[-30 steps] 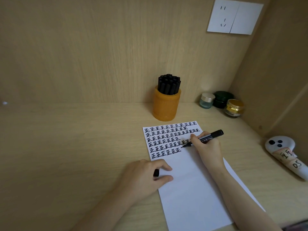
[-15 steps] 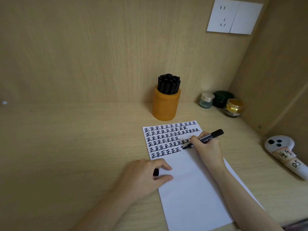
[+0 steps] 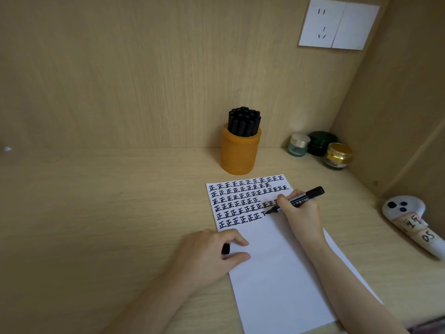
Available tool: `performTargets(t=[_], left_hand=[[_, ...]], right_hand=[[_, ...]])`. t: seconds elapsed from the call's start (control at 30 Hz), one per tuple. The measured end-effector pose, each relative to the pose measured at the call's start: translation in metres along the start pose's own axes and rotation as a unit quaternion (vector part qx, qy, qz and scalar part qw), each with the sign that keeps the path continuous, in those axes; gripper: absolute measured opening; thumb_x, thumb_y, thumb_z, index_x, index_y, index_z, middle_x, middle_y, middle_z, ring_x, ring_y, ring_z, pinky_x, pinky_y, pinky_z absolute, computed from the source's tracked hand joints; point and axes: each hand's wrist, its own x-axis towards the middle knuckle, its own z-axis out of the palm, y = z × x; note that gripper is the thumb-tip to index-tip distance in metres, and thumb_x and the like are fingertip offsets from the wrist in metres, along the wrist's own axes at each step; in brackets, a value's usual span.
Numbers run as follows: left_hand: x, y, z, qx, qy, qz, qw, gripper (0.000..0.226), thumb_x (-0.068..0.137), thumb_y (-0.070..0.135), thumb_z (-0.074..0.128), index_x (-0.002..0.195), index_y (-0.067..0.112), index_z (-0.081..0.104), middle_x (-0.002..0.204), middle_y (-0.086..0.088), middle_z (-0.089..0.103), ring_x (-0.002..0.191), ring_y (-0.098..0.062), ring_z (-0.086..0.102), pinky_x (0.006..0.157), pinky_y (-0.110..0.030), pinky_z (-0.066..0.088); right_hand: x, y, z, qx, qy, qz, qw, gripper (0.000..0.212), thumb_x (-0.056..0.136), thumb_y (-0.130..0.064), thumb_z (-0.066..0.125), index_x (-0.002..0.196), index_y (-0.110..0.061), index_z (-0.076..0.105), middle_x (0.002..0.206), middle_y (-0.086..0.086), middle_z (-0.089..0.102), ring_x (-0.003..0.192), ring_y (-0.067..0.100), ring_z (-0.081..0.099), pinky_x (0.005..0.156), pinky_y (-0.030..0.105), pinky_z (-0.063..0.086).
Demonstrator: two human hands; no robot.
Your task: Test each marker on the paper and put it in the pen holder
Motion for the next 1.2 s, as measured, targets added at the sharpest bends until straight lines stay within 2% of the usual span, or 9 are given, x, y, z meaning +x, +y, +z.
performTargets(t=[0.13, 0.2, 0.37, 0.47, 0.7, 0.8, 0.93, 1.07, 1.2], left_hand=[[-0.0004, 0.0007, -0.0006, -0.001, -0.003, 0.000, 1.000, 0.026, 0.079, 0.059, 0.060, 0.101, 0.045, 0.061, 0.057, 0.024, 0.051, 0.054, -0.005, 0.048, 0.057, -0.015, 0.035], [-0.0001, 0.0006, -0.0006, 0.000, -0.001, 0.002, 1.000, 0.026, 0.079, 0.059, 0.060, 0.100, 0.044, 0.062, 0.055, 0.019, 0.050, 0.054, -0.004, 0.048, 0.056, -0.014, 0.034], [0.0000, 0.0002, -0.0003, 0.001, -0.004, 0.000, 1.000, 0.027, 0.079, 0.060, 0.059, 0.101, 0.045, 0.060, 0.057, 0.020, 0.052, 0.053, -0.006, 0.048, 0.055, -0.013, 0.032], [0.0000, -0.0002, -0.0002, 0.003, -0.003, 0.000, 1.000, 0.027, 0.079, 0.060, 0.059, 0.101, 0.045, 0.061, 0.053, 0.011, 0.047, 0.053, -0.007, 0.048, 0.055, -0.014, 0.032], [0.0000, 0.0013, -0.0010, 0.007, -0.006, -0.001, 1.000, 0.026, 0.079, 0.060, 0.059, 0.100, 0.045, 0.061, 0.057, 0.028, 0.051, 0.054, -0.002, 0.049, 0.054, -0.012, 0.030], [-0.0001, 0.0010, -0.0011, 0.006, -0.002, -0.001, 1.000, 0.026, 0.079, 0.059, 0.059, 0.101, 0.045, 0.062, 0.052, 0.018, 0.048, 0.052, -0.004, 0.047, 0.054, -0.013, 0.030], [0.0002, 0.0001, -0.0008, 0.006, -0.003, -0.001, 1.000, 0.026, 0.079, 0.060, 0.059, 0.101, 0.046, 0.061, 0.051, 0.018, 0.048, 0.052, -0.001, 0.048, 0.054, -0.011, 0.029], [-0.0001, 0.0003, -0.0009, 0.002, -0.001, -0.003, 1.000, 0.024, 0.080, 0.058, 0.060, 0.101, 0.046, 0.062, 0.050, 0.016, 0.046, 0.054, 0.005, 0.049, 0.054, -0.009, 0.028], [0.0002, 0.0003, -0.0003, 0.004, -0.002, -0.006, 1.000, 0.026, 0.079, 0.059, 0.059, 0.102, 0.046, 0.061, 0.051, 0.017, 0.048, 0.052, -0.002, 0.048, 0.053, -0.011, 0.030]], right_hand=[[-0.0001, 0.0019, -0.0005, 0.019, -0.009, 0.010, 1.000, 0.025, 0.088, -0.015, 0.065, 0.069, -0.002, 0.055, 0.054, 0.001, 0.044, 0.049, 0.008, 0.038, 0.044, 0.015, 0.029], [-0.0006, 0.0015, 0.0000, 0.011, -0.018, 0.010, 1.000, 0.026, 0.088, -0.018, 0.065, 0.068, -0.004, 0.055, 0.052, -0.004, 0.045, 0.047, 0.005, 0.040, 0.044, 0.013, 0.030], [-0.0018, -0.0013, 0.0010, -0.004, -0.019, 0.011, 1.000, 0.029, 0.086, -0.013, 0.065, 0.073, 0.010, 0.052, 0.058, 0.006, 0.044, 0.048, 0.009, 0.036, 0.043, 0.015, 0.028], [-0.0026, -0.0043, 0.0002, -0.013, -0.019, 0.012, 1.000, 0.026, 0.084, -0.008, 0.063, 0.071, 0.011, 0.051, 0.060, 0.010, 0.040, 0.049, 0.009, 0.032, 0.041, 0.015, 0.027], [-0.0036, -0.0041, -0.0003, -0.002, -0.016, 0.017, 1.000, 0.029, 0.084, -0.010, 0.063, 0.074, 0.013, 0.050, 0.064, 0.011, 0.047, 0.054, 0.012, 0.037, 0.044, 0.017, 0.029], [-0.0034, -0.0049, -0.0002, -0.007, -0.024, 0.012, 1.000, 0.030, 0.084, -0.010, 0.064, 0.073, 0.013, 0.048, 0.062, 0.010, 0.044, 0.052, 0.012, 0.034, 0.043, 0.017, 0.027], [-0.0035, -0.0039, 0.0005, -0.013, -0.019, 0.007, 1.000, 0.029, 0.084, -0.008, 0.062, 0.071, 0.013, 0.048, 0.060, 0.011, 0.043, 0.050, 0.011, 0.033, 0.042, 0.017, 0.026], [-0.0024, -0.0032, -0.0009, 0.003, 0.010, 0.018, 1.000, 0.024, 0.083, -0.005, 0.060, 0.064, 0.000, 0.047, 0.048, -0.003, 0.037, 0.041, 0.006, 0.028, 0.039, 0.016, 0.023], [-0.0026, -0.0040, -0.0012, 0.008, 0.019, 0.016, 1.000, 0.027, 0.083, -0.004, 0.060, 0.062, -0.008, 0.042, 0.045, -0.008, 0.033, 0.037, 0.005, 0.028, 0.038, 0.015, 0.023]])
